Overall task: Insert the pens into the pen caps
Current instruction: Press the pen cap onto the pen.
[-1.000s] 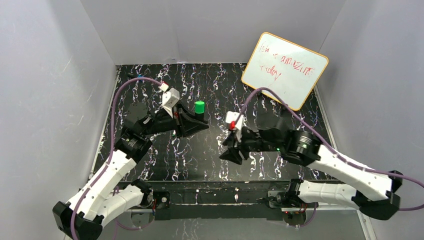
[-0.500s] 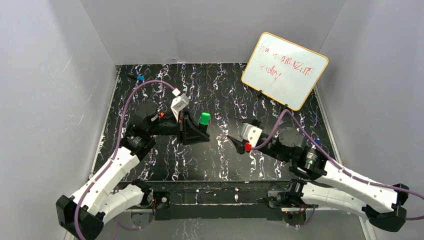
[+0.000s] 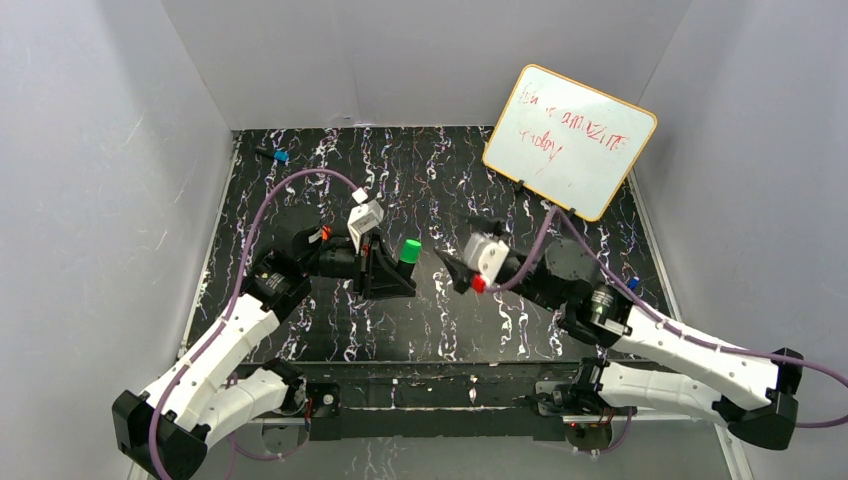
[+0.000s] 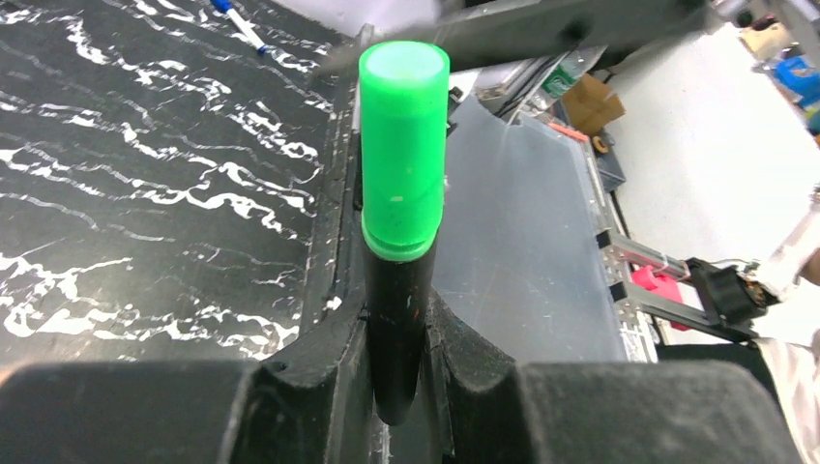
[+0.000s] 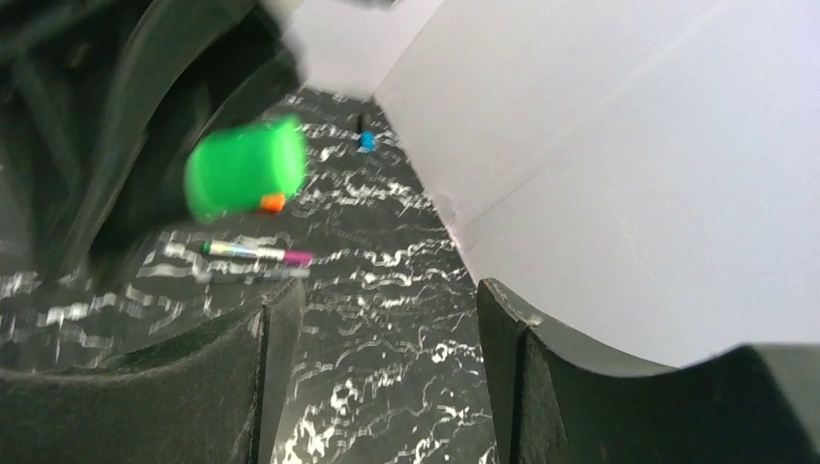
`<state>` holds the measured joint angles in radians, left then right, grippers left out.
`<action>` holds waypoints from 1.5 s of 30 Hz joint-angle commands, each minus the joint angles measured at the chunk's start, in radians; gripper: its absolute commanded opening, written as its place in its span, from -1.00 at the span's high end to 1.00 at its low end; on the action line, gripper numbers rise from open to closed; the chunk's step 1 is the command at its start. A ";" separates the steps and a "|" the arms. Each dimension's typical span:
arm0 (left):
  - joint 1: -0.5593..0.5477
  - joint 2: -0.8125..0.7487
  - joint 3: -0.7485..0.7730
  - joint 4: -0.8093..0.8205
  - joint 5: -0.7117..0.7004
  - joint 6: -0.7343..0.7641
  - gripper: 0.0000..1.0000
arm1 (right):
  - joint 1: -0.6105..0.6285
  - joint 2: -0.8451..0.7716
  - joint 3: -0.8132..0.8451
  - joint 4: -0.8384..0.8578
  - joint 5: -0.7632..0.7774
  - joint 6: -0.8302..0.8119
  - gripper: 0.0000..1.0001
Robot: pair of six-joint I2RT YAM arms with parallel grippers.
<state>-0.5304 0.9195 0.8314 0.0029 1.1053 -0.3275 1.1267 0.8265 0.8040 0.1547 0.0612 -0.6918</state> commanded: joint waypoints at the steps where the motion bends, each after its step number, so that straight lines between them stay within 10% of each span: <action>1: 0.004 -0.032 -0.032 -0.073 -0.082 0.094 1.00 | 0.001 0.085 0.225 0.070 0.162 0.211 -0.46; 18: -0.006 -0.243 -0.135 -0.092 -0.550 0.264 1.00 | 0.000 0.490 0.589 -0.153 0.201 0.610 -0.43; 45: -0.006 -0.213 -0.110 -0.013 -0.588 0.278 1.00 | 0.001 0.571 0.610 -0.187 0.189 0.717 -0.41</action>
<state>-0.5323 0.6979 0.6983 -0.0376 0.5220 -0.0696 1.1259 1.3941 1.4170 -0.0578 0.2626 0.0048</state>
